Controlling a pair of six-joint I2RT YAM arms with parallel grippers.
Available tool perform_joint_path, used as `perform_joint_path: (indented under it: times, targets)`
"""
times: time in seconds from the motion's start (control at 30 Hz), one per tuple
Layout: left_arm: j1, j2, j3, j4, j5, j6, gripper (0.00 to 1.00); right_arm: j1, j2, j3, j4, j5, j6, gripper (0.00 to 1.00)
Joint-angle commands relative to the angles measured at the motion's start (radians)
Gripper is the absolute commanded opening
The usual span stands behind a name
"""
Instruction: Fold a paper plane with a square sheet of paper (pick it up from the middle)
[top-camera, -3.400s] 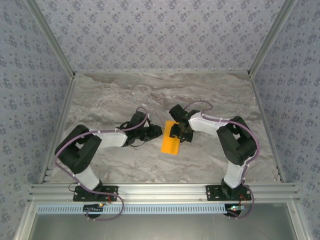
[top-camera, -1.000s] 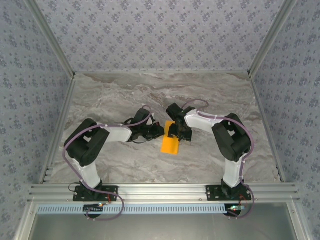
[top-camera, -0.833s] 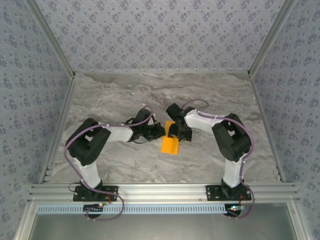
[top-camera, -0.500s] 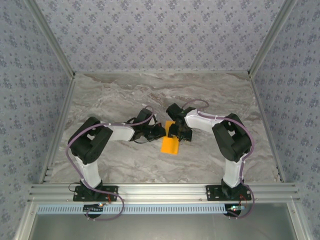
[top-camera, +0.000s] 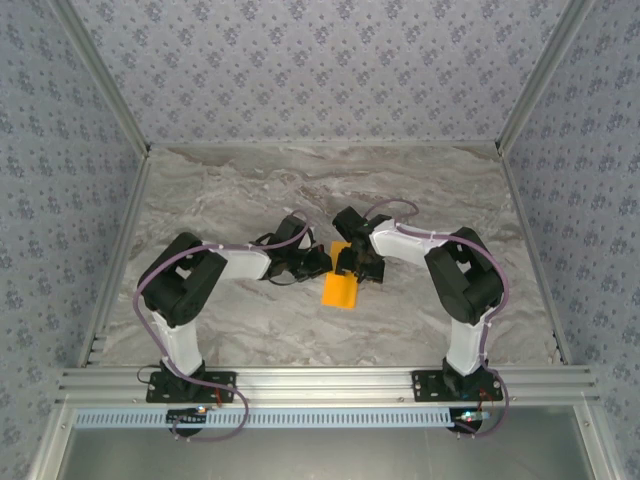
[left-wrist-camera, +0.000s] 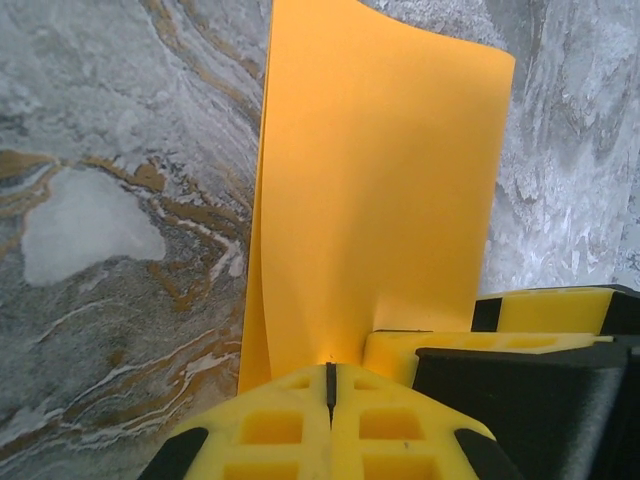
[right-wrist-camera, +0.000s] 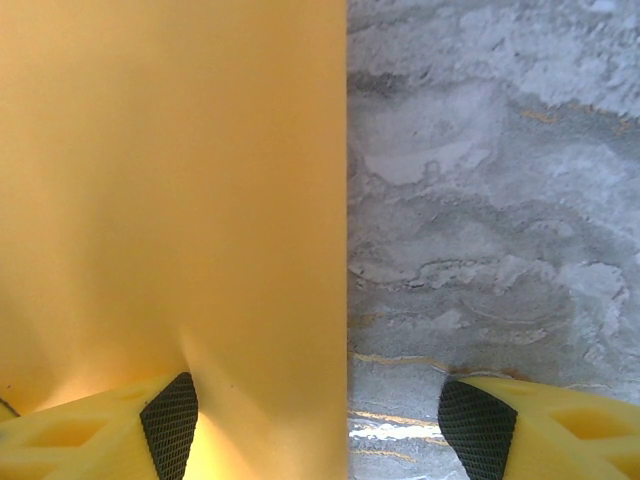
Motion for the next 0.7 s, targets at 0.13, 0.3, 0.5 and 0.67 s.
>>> perform_joint_path:
  times: [0.13,0.3,0.5,0.67]
  targets:
    - [-0.006,0.031,0.034,-0.030,-0.007,0.023,0.00,0.009,0.156,-0.110,0.106,-0.107,0.038,0.75]
    - [-0.006,0.035,0.036,-0.042,-0.010,0.026,0.00,0.011,0.158,-0.111,0.106,-0.107,0.038,0.75]
    - [-0.006,0.042,0.043,-0.097,-0.025,0.038,0.00,0.012,0.150,-0.117,0.106,-0.110,0.038,0.75]
    - [-0.006,0.049,0.056,-0.209,-0.057,0.066,0.00,0.008,0.080,-0.119,0.099,-0.115,0.035,0.75]
